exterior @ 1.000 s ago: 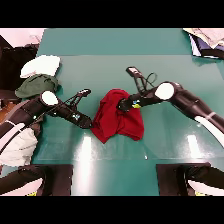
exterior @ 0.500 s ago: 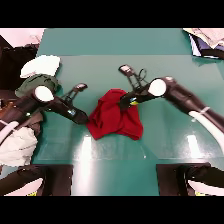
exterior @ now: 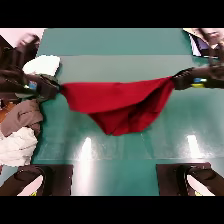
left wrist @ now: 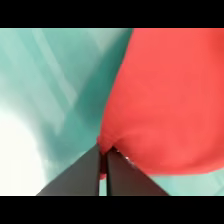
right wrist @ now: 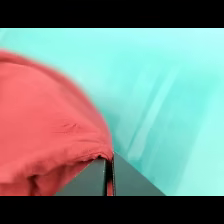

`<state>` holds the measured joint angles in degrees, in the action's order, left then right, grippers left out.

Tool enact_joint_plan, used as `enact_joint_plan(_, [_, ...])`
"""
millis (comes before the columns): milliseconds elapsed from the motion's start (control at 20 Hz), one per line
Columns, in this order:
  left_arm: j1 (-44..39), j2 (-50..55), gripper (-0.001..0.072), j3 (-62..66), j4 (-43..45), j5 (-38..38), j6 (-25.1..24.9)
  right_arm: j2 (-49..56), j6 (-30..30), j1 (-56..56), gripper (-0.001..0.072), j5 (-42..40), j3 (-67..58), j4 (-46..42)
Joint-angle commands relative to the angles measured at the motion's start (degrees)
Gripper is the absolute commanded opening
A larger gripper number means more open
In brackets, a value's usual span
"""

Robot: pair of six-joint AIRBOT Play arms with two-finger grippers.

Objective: Fold the shirts.

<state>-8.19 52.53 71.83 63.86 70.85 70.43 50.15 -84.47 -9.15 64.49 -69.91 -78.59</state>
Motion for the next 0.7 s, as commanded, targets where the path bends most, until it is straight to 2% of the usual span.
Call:
enact_joint_plan(0, [0.5, -1.1, 0.0025, 10.2, 0.4, 0.9, 0.2, -8.5, -0.1, 4.6, 0.0014, -4.1, -0.1, -0.5])
enact_joint_plan(150, [0.5, -1.1, 0.0025, 22.1, 0.4, 1.3, 1.4, -13.7, -0.1, 6.0, 0.0014, -7.0, -4.3, -0.5])
enact_joint_plan(350, [0.5, -1.1, 0.0025, 36.7, -0.5, 6.4, 4.6, -15.6, 0.3, 6.3, 0.0014, -6.6, -16.2, -0.6])
enact_joint_plan(500, [0.5, -1.1, 0.0025, 45.4, -3.4, 10.4, 6.3, -12.9, 1.6, 6.3, 0.0014, -2.7, -26.7, -0.6])
enact_joint_plan(650, [0.5, -2.0, 0.0024, 51.0, -5.8, 8.8, 6.4, -7.5, 3.1, 6.3, 0.0014, 4.0, -37.3, -0.6])
